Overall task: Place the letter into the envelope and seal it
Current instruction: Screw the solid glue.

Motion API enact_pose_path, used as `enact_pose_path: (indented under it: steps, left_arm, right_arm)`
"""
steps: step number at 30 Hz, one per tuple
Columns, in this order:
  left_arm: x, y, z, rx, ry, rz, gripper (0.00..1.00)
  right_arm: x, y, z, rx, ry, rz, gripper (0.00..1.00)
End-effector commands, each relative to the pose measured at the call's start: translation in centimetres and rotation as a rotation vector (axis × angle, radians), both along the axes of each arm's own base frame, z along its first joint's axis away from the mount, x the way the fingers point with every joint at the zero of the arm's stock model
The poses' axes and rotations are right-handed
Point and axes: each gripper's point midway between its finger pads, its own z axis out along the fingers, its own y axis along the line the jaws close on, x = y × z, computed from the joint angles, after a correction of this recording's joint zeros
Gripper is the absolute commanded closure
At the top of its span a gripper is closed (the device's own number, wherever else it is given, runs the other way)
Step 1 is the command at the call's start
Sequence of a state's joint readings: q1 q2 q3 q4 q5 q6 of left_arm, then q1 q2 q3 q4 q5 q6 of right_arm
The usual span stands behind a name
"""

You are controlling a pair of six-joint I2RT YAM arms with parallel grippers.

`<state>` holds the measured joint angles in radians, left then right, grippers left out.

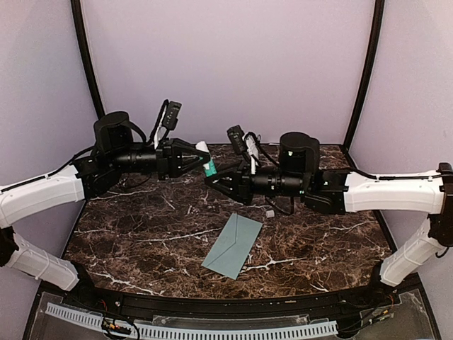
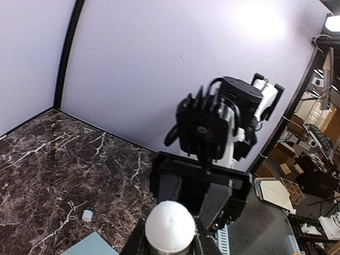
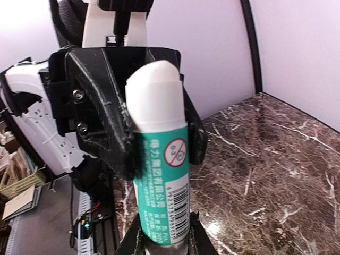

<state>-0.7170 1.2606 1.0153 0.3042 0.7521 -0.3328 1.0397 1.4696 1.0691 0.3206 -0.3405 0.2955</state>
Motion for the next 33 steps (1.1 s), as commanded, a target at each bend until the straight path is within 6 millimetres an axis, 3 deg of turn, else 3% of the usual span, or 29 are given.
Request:
enact_pose_path:
  steps: [1,7,11,13,17,19,22,24,27,33]
  left_arm:
    - [3.0,0.7,-0.5,0.027,0.015,0.226,1.00]
    - [5.2,1.3,-1.6,0.025,0.098,0.372,1.00]
    - [5.5,1.0,-1.8,0.015,0.129,0.375,1.00]
    - [5.4,0.8,-1.9,0.015,0.134,0.365,1.00]
    - [5.3,1.3,-1.4,0.025,0.103,0.373,1.00]
    - [5.0,2.0,-0.4,0.004,0.082,0.361,1.00]
    - [4.5,2.7,0.8,-0.048,0.081,0.312,1.00]
    - [3.6,3.1,2.1,-0.111,0.050,0.244,1.00]
    - [1.4,2.8,2.5,-0.132,0.040,0.084,1.00]
    - [-2.8,2.6,3.6,-0.181,-0.007,-0.168,1.00]
  right_arm:
    - [5.0,-0.8,1.1,-0.056,-0.096,-0.405,1.00]
    - [7.4,0.1,-0.6,-0.220,-0.158,-0.698,1.00]
    - [7.7,1.0,-0.9,-0.258,-0.173,-0.756,0.98]
    - [7.5,1.2,-0.6,-0.237,-0.163,-0.744,0.89]
    - [5.6,0.4,1.5,-0.135,-0.179,-0.631,0.56]
    - [4.3,0.0,2.7,-0.063,-0.172,-0.500,0.45]
    - [2.9,-1.1,3.3,0.032,-0.130,-0.304,0.39]
    - [1.9,-1.9,3.6,0.089,-0.103,-0.192,0.37]
    - [0.4,-2.5,4.4,0.147,-0.081,-0.046,0.37]
    - [-1.7,-1.8,4.9,0.187,-0.043,0.168,0.40]
